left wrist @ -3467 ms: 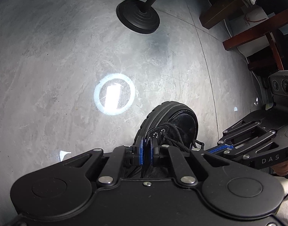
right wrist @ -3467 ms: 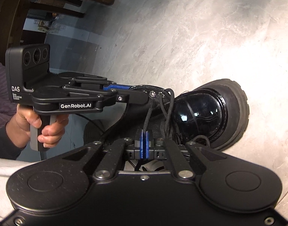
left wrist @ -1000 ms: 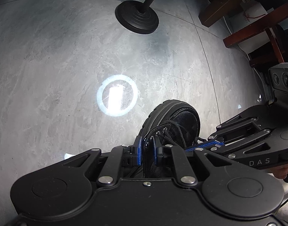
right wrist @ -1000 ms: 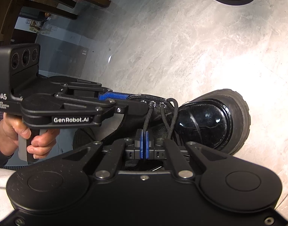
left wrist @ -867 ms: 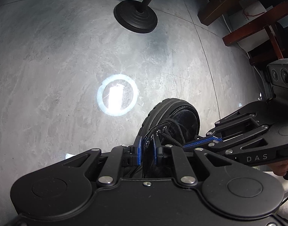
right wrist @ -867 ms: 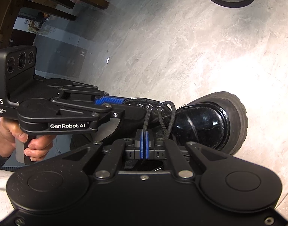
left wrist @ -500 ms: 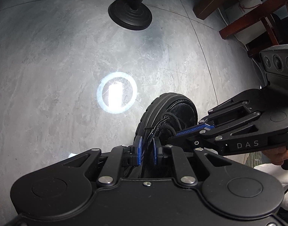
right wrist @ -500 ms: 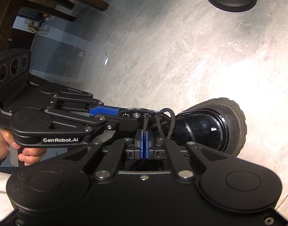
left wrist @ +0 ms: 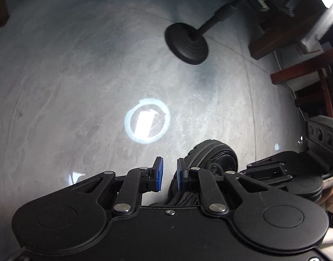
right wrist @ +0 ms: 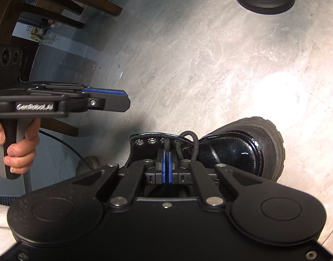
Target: Lace up shoes with both hands
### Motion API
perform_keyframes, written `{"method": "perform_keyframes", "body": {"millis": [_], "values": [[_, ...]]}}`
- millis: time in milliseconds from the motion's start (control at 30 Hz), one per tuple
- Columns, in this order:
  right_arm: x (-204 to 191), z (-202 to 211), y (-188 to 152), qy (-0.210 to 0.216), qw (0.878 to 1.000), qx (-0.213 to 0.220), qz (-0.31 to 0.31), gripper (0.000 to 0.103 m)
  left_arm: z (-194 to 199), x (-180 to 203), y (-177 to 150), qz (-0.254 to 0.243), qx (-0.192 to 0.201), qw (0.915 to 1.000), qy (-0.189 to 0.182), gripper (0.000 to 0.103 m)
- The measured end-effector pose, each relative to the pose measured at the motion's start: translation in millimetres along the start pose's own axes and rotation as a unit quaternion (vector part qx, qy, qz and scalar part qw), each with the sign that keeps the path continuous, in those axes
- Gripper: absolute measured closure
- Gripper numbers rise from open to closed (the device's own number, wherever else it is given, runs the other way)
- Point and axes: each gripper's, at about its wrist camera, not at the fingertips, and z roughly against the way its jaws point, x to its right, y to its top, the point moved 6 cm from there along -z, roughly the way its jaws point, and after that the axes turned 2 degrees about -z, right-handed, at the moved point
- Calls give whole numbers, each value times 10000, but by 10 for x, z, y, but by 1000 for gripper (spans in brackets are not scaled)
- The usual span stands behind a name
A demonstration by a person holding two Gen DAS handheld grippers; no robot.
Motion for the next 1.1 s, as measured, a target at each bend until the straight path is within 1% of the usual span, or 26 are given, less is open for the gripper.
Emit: {"method": "perform_keyframes", "body": {"millis": [67, 100, 167, 300, 400, 533, 600, 667, 700, 767, 800, 933, 1000, 1100], "values": [[-5, -26, -3, -13, 10000, -7, 9, 100, -83, -27, -52, 184, -77, 9998, -70, 89], [-3, -28, -11, -7, 10000, 5, 17, 100, -113, -40, -75, 318, -124, 9993, -163, 89], [-4, -37, -17, -4, 10000, 14, 30, 99, -171, -35, -118, 570, -237, 9971, -449, 89], [-50, -58, -58, 4, 9998, -57, 190, 99, -181, 15, -151, 772, -291, 9930, -844, 89], [-88, -66, -88, 21, 9994, -155, 293, 99, -177, 30, -150, 813, -306, 9922, -896, 89], [-136, -37, -106, 62, 9988, -190, 439, 99, -177, 87, -140, 693, -336, 9925, -946, 89], [-178, -28, -124, 70, 9981, -223, 577, 99, -185, 120, -128, 651, -392, 9916, -1042, 89], [-186, -41, -129, 42, 9980, -215, 598, 99, -220, 141, -119, 672, -504, 9892, -1198, 89], [-186, -53, -130, 17, 9980, -212, 602, 99, -241, 137, -117, 785, -556, 9866, -1315, 89], [-157, -77, -120, -17, 9982, -227, 552, 99, -291, 107, -103, 1186, -684, 9761, -1687, 89], [-156, -92, -118, -24, 9982, -240, 546, 99, -303, 103, -97, 1285, -718, 9737, -1741, 89], [-182, -76, -110, 6, 9981, -209, 584, 99, -316, 135, -79, 1361, -746, 9743, -1630, 88], [-202, -71, -99, 26, 9980, -189, 610, 99, -325, 133, -76, 1504, -738, 9715, -1676, 81], [-241, -65, -108, 24, 9976, -167, 666, 99, -381, 107, -90, 1812, -731, 9643, -1789, 74]]}}
